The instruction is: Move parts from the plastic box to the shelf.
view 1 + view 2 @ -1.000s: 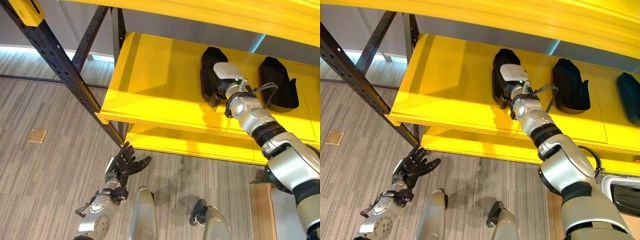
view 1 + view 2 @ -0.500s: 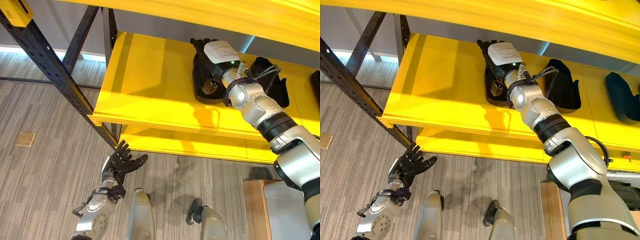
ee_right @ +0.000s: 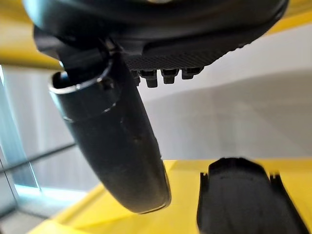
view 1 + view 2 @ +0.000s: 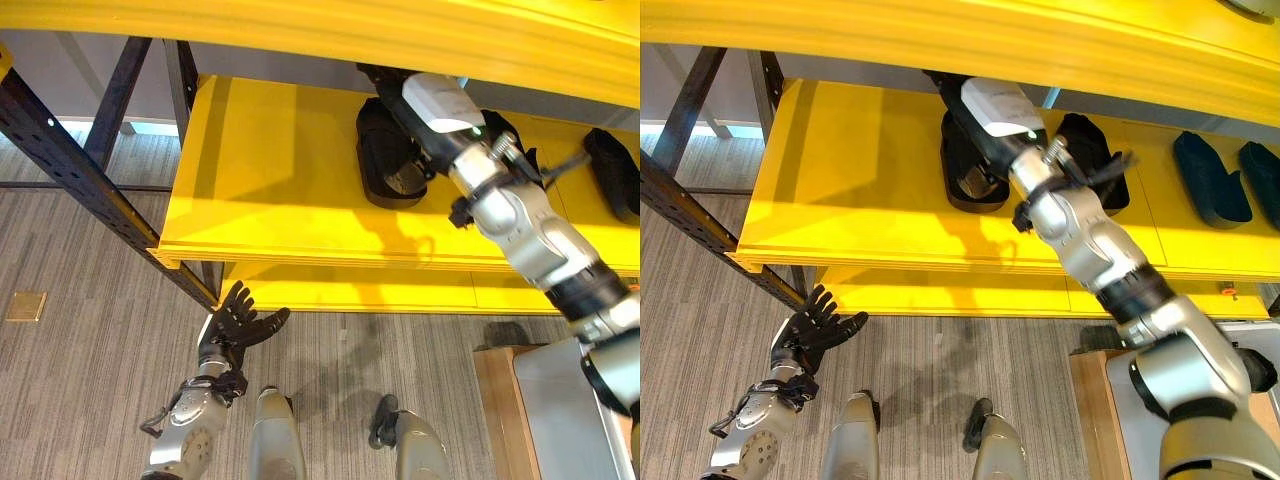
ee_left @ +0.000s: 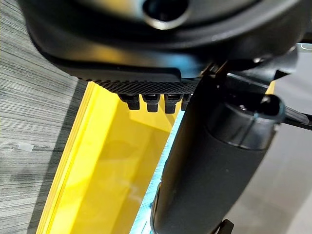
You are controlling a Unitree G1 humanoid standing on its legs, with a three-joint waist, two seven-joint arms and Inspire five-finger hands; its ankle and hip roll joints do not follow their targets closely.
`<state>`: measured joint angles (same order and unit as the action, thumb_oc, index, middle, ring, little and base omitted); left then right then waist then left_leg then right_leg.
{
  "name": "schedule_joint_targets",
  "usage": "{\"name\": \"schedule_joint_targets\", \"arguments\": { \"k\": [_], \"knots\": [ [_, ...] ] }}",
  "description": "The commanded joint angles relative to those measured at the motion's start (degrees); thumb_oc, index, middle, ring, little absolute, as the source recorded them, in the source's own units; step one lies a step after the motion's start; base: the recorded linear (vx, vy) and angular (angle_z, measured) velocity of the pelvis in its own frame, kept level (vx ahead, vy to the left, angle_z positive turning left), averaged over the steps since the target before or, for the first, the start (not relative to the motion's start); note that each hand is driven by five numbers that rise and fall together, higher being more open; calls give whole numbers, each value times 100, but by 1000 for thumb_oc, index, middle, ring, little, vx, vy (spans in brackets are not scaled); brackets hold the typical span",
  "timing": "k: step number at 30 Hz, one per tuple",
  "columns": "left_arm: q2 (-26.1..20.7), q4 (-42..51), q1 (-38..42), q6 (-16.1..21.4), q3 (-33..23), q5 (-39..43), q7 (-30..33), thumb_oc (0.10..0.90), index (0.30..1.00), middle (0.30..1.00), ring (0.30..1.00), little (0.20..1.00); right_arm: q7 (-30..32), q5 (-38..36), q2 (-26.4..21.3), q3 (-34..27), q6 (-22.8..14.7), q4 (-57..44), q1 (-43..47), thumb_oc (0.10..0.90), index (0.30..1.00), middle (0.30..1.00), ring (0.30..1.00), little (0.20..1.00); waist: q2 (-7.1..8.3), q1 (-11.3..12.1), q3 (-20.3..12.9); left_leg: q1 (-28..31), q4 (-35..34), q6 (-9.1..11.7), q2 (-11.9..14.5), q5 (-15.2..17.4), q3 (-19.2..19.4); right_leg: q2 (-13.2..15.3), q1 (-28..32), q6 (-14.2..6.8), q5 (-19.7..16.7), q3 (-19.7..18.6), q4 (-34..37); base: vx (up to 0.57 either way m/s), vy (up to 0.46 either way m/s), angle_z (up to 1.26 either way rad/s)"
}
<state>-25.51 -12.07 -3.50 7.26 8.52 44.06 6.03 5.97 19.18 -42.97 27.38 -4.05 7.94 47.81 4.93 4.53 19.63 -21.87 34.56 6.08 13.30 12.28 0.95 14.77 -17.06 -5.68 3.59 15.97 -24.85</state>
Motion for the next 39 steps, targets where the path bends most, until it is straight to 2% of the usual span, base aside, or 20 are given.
{"name": "schedule_joint_targets", "arguments": {
  "k": [1, 2, 4, 5, 9, 13, 16, 17, 21, 23, 25, 28, 30, 31, 32, 34, 35, 36, 37, 39],
  "knots": [
    [-46, 553, -66, 316, -83, -296, -115, 900, 1000, 1000, 1000, 1000, 361, -575, -117, -794, -330, -396, -106, 900, 1000, 1000, 1000, 1000, 160, -36, -572, 56, -859, 92, 239, -602, -272, 241, 693, -342, 349, -216, 136, 45, 10, -11],
    [36, 542, -147, 307, -132, -364, -128, 900, 1000, 1000, 1000, 1000, 324, -876, 24, -1254, -487, -822, -888, 900, 1000, 1000, 1000, 1000, 146, -168, -629, 176, -1087, 68, 265, -690, -229, 215, 745, -379, 254, -234, 296, 61, 11, -2],
    [62, 537, -183, 295, -121, -394, -146, 900, 1000, 1000, 1000, 1000, 226, -972, 27, -1454, -555, -1106, -1283, 900, 1000, 1000, 1000, 1000, 162, -199, -678, 259, -1243, 63, 261, -755, -204, 205, 807, -392, 199, -229, 447, 54, 12, -6],
    [169, 516, -281, 285, -164, -432, -156, 900, 1000, 1000, 1000, 1000, 198, -1286, 217, -1901, -729, -1457, -2047, 900, 1000, 1000, 1000, 1000, 152, -327, -762, 377, -1498, 55, 258, -848, -140, 194, 888, -430, 94, -197, 648, 69, 17, -23],
    [401, 456, -601, 282, -399, -650, -214, 900, 1000, 1000, 1000, 1000, -139, -1872, 564, -2991, -1095, -2372, -4110, 900, 1000, 1000, 1000, 1000, 190, -586, -1099, 851, -2272, 81, 271, -1088, 99, 187, 1257, -571, -244, -165, 1390, 129, 43, -9],
    [582, 344, -823, 352, -614, -718, -205, 900, 1000, 1000, 1000, 1000, -278, -2119, 1072, -3303, -1235, -2516, -5098, 900, 1000, 1000, 1000, 1000, 229, -787, -1339, 1231, -2793, 74, 215, -1196, 371, 179, 1440, -704, -630, -280, 1877, 81, 72, -23],
    [656, 364, -967, 391, -726, -756, -203, 900, 1000, 1000, 1000, 1000, -371, -2200, 1297, -3429, -1252, -2576, -5568, 900, 1000, 1000, 1000, 1000, 263, -862, -1410, 1387, -2906, 40, 158, -1175, 491, 196, 1486, -773, -838, -382, 2012, 52, 74, -19],
    [704, 379, -1091, 406, -816, -777, -233, 900, 1000, 1000, 1000, 1000, -501, -2404, 1600, -3582, -1244, -2621, -6024, 900, 1000, 1000, 1000, 1000, 283, -920, -1440, 1449, -2888, 17, 115, -1132, 533, 232, 1548, -808, -958, -435, 2063, 64, 137, -8],
    [702, 370, -1215, 465, -874, -937, -146, 900, 1000, 1000, 1000, 1000, -457, -2460, 2048, -3569, -1236, -2453, -6440, 900, 1000, 1000, 1000, 1000, 308, -1032, -1389, 1509, -2556, -126, -3, -798, 676, 359, 1577, -882, -1203, -668, 2014, 25, 138, -12],
    [685, 374, -1226, 477, -921, -960, -128, 900, 1000, 1000, 1000, 1000, -451, -2429, 2085, -3565, -1217, -2413, -6476, 900, 1000, 1000, 1000, 1000, 327, -1042, -1397, 1467, -2462, -173, -58, -735, 711, 407, 1531, -899, -1246, -724, 1994, -19, 132, -23],
    [606, 460, -1193, 521, -909, -1110, -84, 900, 1000, 1000, 1000, 1000, -387, -2472, 2233, -3549, -1199, -2357, -6548, 900, 1000, 1000, 1000, 1000, 317, -1118, -1285, 1393, -2123, -300, -157, -496, 787, 506, 1444, -932, -1514, -913, 1912, -57, 206, -32],
    [434, 503, -1041, 585, -826, -1284, -41, 900, 1000, 1000, 1000, 1000, -329, -2521, 2367, -3506, -1243, -2355, -6539, 900, 1000, 1000, 1000, 1000, 290, -1252, -1176, 1267, -1933, -434, -299, -362, 902, 627, 1258, -932, -1894, -1093, 1898, -88, 202, -22],
    [360, 522, -928, 628, -777, -1298, -29, 900, 1000, 1000, 1000, 1000, -311, -2527, 2432, -3449, -1264, -2359, -6504, 900, 1000, 1000, 1000, 1000, 292, -1345, -1101, 1199, -1885, -481, -344, -332, 1066, 694, 1044, -932, -2313, -1186, 1960, -144, 169, -11],
    [322, 530, -840, 662, -737, -1280, 13, 900, 1000, 1000, 1000, 1000, -264, -2512, 2452, -3385, -1280, -2328, -6452, 900, 1000, 1000, 1000, 1000, 268, -1378, -1034, 1187, -1881, -490, -344, -347, 1185, 745, 935, -932, -2529, -1094, 1985, -93, 202, -37],
    [276, 507, -802, 673, -709, -1293, 43, 900, 1000, 1000, 1000, 1000, -206, -2514, 2469, -3309, -1287, -2289, -6384, 900, 1000, 1000, 1000, 1000, 179, -1340, -983, 1286, -1933, -472, -302, -217, 1284, 747, 889, -932, -2472, -783, 1992, -110, 232, -55],
    [236, 526, -735, 701, -693, -1265, 115, 900, 1000, 1000, 1000, 1000, -137, -2473, 2395, -3142, -1296, -2233, -6267, 900, 1000, 1000, 1000, 1000, 35, -1220, -863, 1412, -2167, -482, -195, -376, 1545, 886, 855, -932, -2234, 19, 1787, -116, 181, -123],
    [240, 526, -730, 700, -695, -1266, 117, 900, 1000, 1000, 1000, 1000, -132, -2470, 2392, -3140, -1299, -2225, -6257, 900, 1000, 1000, 1000, 1000, 31, -1229, -850, 1429, -2187, -477, -195, -386, 1537, 885, 868, -932, -2220, 30, 1777, -153, 140, -131],
    [247, 537, -671, 666, -648, -1244, 143, 900, 1000, 1000, 1000, 1000, -117, -2482, 2334, -3013, -1285, -2170, -6110, 900, 1000, 1000, 1000, 1000, -41, -1204, -820, 1506, -2381, -524, -113, -536, 1729, 960, 945, -889, -1845, 198, 1445, -131, 97, -88],
    [249, 541, -664, 662, -634, -1216, 143, 900, 1000, 1000, 1000, 1000, -125, -2469, 2307, -2972, -1265, -2165, -6062, 900, 1000, 1000, 1000, 1000, -37, -1192, -836, 1524, -2426, -521, -87, -566, 1808, 943, 990, -867, -1729, 192, 1403, -183, 105, -62],
    [288, 586, -691, 645, -670, -1127, 172, 900, 1000, 1000, 1000, 1000, -65, -2446, 2288, -2899, -1236, -2134, -5911, 900, 1000, 1000, 1000, 1000, 2, -1058, -844, 1551, -2362, -499, -41, -581, 2056, 996, 1165, -869, -1638, 475, 1408, -147, -21, -97]
  ]
}}
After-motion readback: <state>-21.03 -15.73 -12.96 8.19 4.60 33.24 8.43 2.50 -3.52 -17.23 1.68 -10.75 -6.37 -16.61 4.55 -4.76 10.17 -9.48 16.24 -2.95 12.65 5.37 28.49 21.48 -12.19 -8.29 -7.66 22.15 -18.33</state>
